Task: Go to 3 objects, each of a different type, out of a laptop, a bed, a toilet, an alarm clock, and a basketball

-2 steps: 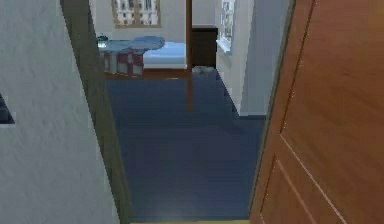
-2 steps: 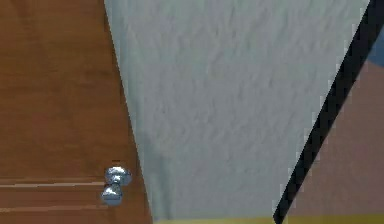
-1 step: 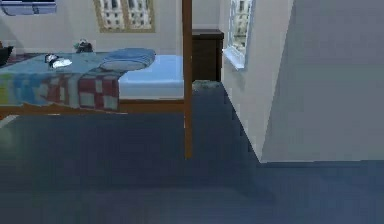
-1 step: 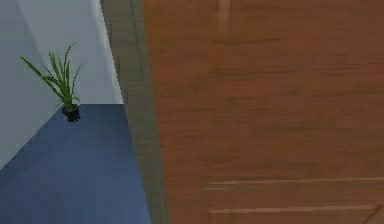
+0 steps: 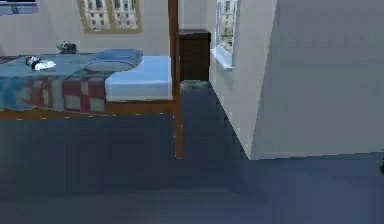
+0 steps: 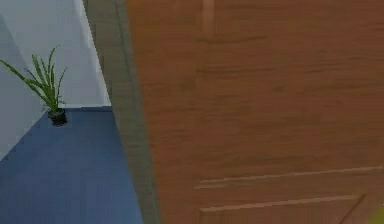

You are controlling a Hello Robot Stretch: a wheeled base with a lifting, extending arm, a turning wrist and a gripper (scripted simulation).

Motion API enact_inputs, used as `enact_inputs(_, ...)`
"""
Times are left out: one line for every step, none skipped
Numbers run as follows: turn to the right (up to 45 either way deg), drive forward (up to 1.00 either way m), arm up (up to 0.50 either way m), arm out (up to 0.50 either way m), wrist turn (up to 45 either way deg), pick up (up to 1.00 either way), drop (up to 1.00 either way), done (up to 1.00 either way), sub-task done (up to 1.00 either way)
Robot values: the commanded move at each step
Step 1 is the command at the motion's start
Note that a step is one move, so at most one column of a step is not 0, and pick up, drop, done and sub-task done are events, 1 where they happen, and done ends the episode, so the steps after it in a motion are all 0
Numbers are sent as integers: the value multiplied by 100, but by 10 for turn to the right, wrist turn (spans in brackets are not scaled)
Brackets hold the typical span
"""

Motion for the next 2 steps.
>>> enact_inputs(0, 80, 0, 0, 0, 0, 0, 0, 0)
enact_inputs(-420, 0, 0, 0, 0, 0, 0, 0, 0)
